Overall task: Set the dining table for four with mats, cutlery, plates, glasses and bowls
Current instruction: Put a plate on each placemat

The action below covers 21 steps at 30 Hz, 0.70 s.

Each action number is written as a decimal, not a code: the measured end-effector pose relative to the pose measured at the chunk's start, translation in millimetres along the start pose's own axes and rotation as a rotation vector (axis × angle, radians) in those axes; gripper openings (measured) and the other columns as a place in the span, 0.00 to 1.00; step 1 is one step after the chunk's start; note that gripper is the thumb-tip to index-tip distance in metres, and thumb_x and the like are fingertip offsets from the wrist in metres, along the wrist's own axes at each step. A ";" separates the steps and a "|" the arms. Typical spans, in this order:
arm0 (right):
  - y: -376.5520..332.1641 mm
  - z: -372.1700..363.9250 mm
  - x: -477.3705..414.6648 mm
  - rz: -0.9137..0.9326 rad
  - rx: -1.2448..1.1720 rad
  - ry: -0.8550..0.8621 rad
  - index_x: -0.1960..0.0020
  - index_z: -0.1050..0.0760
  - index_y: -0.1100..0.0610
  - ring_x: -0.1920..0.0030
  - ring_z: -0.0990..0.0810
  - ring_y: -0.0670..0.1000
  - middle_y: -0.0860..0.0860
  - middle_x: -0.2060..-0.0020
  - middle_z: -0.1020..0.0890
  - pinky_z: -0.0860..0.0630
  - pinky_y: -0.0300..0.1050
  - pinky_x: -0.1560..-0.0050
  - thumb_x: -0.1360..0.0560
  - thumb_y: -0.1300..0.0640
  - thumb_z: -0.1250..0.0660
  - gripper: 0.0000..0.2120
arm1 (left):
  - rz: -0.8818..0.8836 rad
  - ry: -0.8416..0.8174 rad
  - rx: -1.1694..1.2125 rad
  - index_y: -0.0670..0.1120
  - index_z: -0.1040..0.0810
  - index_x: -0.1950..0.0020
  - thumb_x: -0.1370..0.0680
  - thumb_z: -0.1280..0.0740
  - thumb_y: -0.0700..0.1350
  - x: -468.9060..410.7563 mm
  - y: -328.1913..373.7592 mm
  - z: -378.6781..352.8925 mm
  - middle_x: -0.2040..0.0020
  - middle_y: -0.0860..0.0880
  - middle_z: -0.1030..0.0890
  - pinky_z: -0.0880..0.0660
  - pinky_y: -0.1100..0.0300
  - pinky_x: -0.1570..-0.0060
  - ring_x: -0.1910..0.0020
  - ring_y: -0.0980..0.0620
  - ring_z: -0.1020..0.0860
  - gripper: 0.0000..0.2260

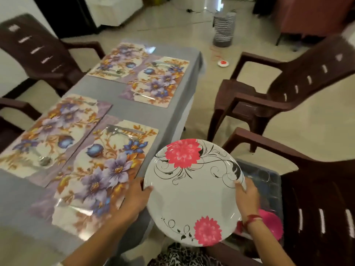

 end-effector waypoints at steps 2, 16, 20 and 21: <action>-2.5 -17.9 5.5 0.036 0.032 -0.039 0.45 0.24 0.61 0.50 0.24 0.57 0.56 0.52 0.22 0.29 0.48 0.49 0.23 0.62 0.39 0.09 | 0.023 0.057 0.055 0.45 0.28 0.36 0.22 0.35 0.37 10.2 -18.2 17.5 0.43 0.52 0.23 0.29 0.56 0.46 0.46 0.50 0.25 0.15; -95.8 -209.9 32.3 0.272 0.176 -0.430 0.38 0.30 0.58 0.47 0.25 0.56 0.53 0.50 0.23 0.29 0.47 0.48 0.21 0.56 0.38 0.13 | 0.262 0.441 0.265 0.48 0.23 0.48 0.25 0.32 0.40 9.4 -113.8 148.8 0.52 0.49 0.20 0.24 0.51 0.46 0.51 0.46 0.21 0.07; -126.5 -243.2 44.0 0.355 0.282 -0.520 0.35 0.33 0.59 0.44 0.26 0.58 0.55 0.43 0.24 0.30 0.49 0.45 0.20 0.57 0.41 0.15 | 0.296 0.445 0.249 0.45 0.21 0.49 0.27 0.29 0.41 4.7 -129.8 172.6 0.53 0.48 0.17 0.22 0.51 0.49 0.54 0.47 0.19 0.08; -133.1 -250.3 45.9 0.384 0.313 -0.533 0.34 0.33 0.59 0.41 0.26 0.60 0.58 0.41 0.24 0.30 0.51 0.44 0.20 0.58 0.41 0.15 | 0.298 0.451 0.259 0.44 0.20 0.48 0.28 0.29 0.41 3.8 -133.2 176.1 0.53 0.48 0.17 0.23 0.53 0.50 0.54 0.47 0.19 0.09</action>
Point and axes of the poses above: each hand's wrist, its own x-axis away from the middle knuckle, its own z-axis out of the back of the hand, y = z × x, the point moved 2 cm from there along -x, towards the middle knuckle
